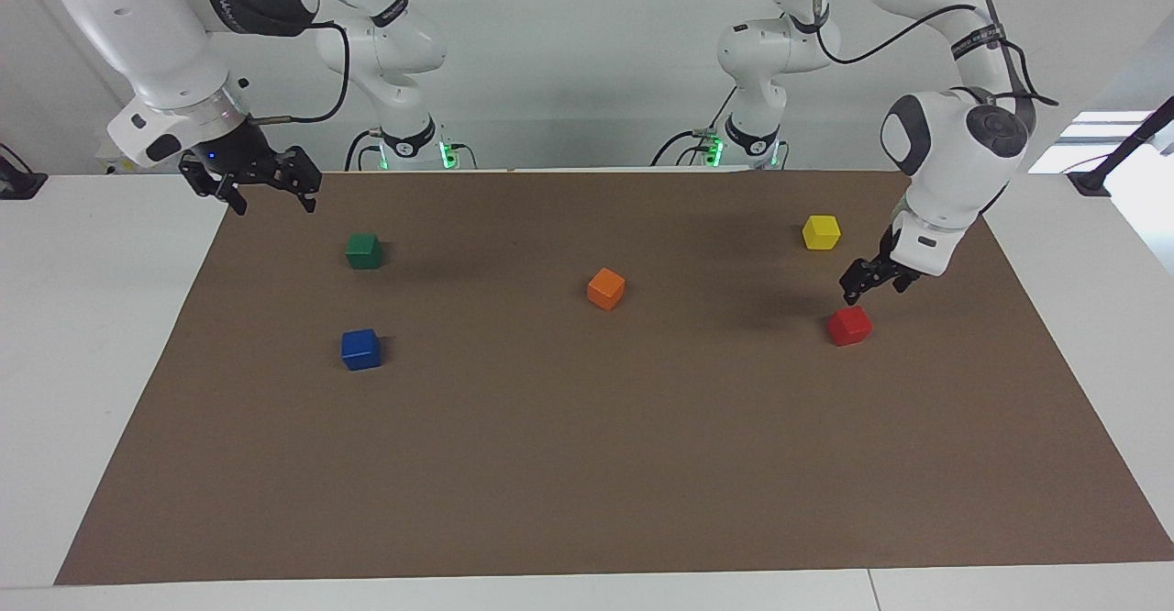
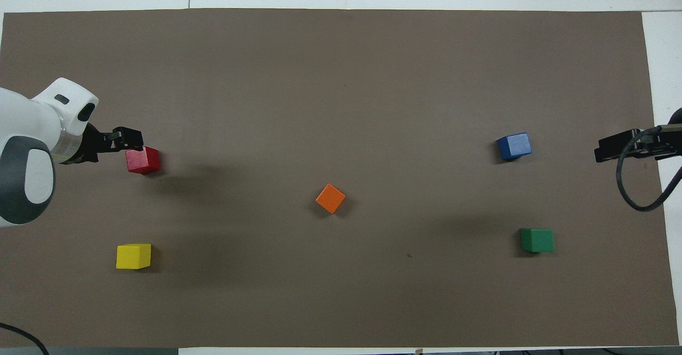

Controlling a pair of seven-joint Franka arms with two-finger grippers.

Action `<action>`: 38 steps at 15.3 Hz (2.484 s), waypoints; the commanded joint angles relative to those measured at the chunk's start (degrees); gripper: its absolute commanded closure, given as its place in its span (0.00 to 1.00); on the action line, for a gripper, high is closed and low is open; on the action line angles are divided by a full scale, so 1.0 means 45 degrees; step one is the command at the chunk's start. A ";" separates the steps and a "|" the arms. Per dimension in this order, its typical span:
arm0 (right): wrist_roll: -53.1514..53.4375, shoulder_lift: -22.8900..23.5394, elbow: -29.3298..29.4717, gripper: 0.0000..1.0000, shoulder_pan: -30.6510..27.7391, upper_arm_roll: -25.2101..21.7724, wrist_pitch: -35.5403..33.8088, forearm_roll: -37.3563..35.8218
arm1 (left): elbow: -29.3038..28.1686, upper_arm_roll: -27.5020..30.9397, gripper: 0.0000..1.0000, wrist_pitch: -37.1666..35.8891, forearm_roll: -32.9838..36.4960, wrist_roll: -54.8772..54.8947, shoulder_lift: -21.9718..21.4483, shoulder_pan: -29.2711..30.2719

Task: Transfer red block to right arm and stack on blue block
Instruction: 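Lower the left gripper onto the red cube and close it, then lift the red cube with the left gripper while the right gripper approaches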

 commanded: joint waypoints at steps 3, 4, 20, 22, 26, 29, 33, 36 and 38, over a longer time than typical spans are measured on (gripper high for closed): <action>-0.0108 -0.0427 -0.0564 0.00 0.0034 0.0041 0.0170 -0.0026 | -0.0625 0.0155 0.00 0.1553 0.0221 -0.0257 0.0311 -0.0084; -0.0108 -0.0427 -0.0564 0.00 0.0034 0.0022 0.0151 -0.0026 | -0.0665 0.0136 0.00 0.1787 0.0221 -0.0237 0.0428 -0.0084; -0.0167 -0.0427 -0.0681 0.00 0.0053 0.0041 0.0405 -0.0026 | -0.0724 0.0136 0.12 0.2453 0.0221 -0.0120 0.2030 -0.0045; -0.0148 -0.0446 -0.0681 0.00 0.0053 0.0041 0.0405 -0.0026 | -0.0821 0.0155 0.33 0.2512 0.0221 -0.0120 0.2011 -0.0045; -0.0167 -0.0427 -0.0681 0.00 0.0053 0.0041 0.0404 -0.0006 | -0.0821 0.0155 1.00 0.2415 0.0221 -0.0101 0.2011 0.0033; -0.0148 -0.0427 -0.0661 0.00 0.0053 0.0041 0.0405 -0.0006 | 0.0150 0.0116 1.00 0.1327 0.0085 -0.0255 0.2050 0.0073; -0.0148 -0.0427 -0.0661 0.00 0.0034 0.0041 0.0522 0.0323 | 0.2025 0.0116 1.00 -0.1387 -0.2328 -0.1733 0.1933 0.0033; -0.0167 -0.0427 -0.0661 0.00 0.0034 0.0041 0.0541 0.0482 | 0.3082 -0.0330 1.00 -0.2272 -0.3371 -0.5049 0.1875 -0.0336; -0.0206 -0.0427 -0.0661 0.00 0.0034 0.0041 0.0541 0.0773 | 0.3823 -0.0935 1.00 -0.2855 -0.4382 -0.7549 0.1894 -0.0474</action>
